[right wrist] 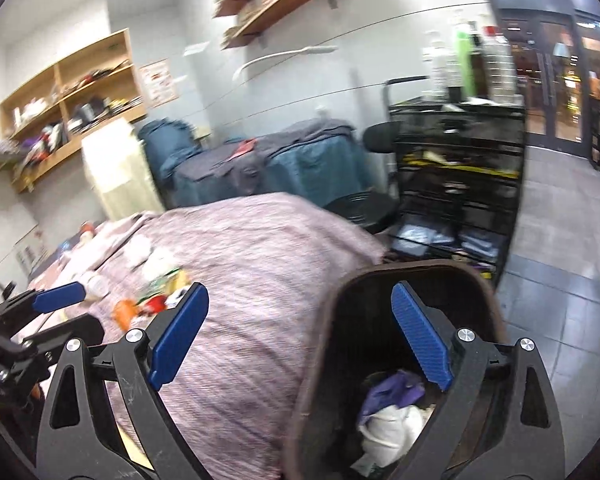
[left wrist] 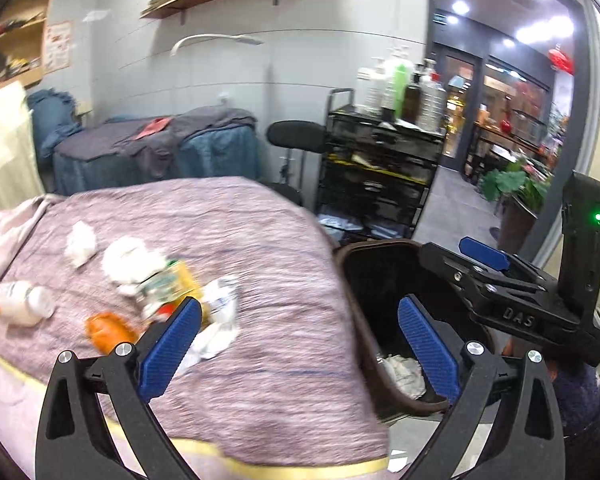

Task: Collect trash
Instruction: 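Grasp the orange peel with left gripper while right grasps clear wrapper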

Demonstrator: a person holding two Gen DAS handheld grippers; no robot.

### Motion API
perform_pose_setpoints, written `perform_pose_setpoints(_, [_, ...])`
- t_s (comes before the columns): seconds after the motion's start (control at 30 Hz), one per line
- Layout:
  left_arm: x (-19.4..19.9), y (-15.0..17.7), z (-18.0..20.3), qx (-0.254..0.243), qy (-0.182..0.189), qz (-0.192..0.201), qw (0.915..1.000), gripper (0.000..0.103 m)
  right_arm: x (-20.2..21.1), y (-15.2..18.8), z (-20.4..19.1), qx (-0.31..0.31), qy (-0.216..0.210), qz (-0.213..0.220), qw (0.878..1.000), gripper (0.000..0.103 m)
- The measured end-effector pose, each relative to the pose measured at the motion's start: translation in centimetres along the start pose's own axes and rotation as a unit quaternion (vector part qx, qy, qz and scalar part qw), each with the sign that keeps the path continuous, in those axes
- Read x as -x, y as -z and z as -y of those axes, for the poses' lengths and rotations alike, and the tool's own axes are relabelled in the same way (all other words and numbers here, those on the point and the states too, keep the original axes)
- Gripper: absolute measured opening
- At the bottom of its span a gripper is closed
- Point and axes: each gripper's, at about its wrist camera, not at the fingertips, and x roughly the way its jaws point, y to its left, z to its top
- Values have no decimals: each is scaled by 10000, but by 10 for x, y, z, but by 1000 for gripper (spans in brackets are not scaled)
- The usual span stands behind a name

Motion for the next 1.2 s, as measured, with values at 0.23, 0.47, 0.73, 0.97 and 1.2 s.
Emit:
perform_pose_setpoints(0.23, [16, 11, -50, 355, -484, -1, 9982, 97, -24, 3, -45, 214, -626, -355, 9972, 92])
perform_pose_setpoints(0.47, [25, 33, -113, 822, -937, -194, 9920, 97, -51, 9, -85, 459, -957, -811, 9910, 92])
perform_pose_setpoints(0.73, [27, 54, -165, 1049, -1212, -509, 9858, 96, -89, 15, -133, 1230, -1061, -1381, 9770, 92])
perform_pose_setpoints(0.97, [2, 52, -187, 1145, -1010, -1012, 9831, 84, -130, 12, -178, 2017, -1060, -1833, 9563, 84])
perform_pose_setpoints(1.2, [-37, 43, -197, 1180, -765, -1569, 9776, 77, -183, 5, -211, 2443, -922, -2336, 9366, 79])
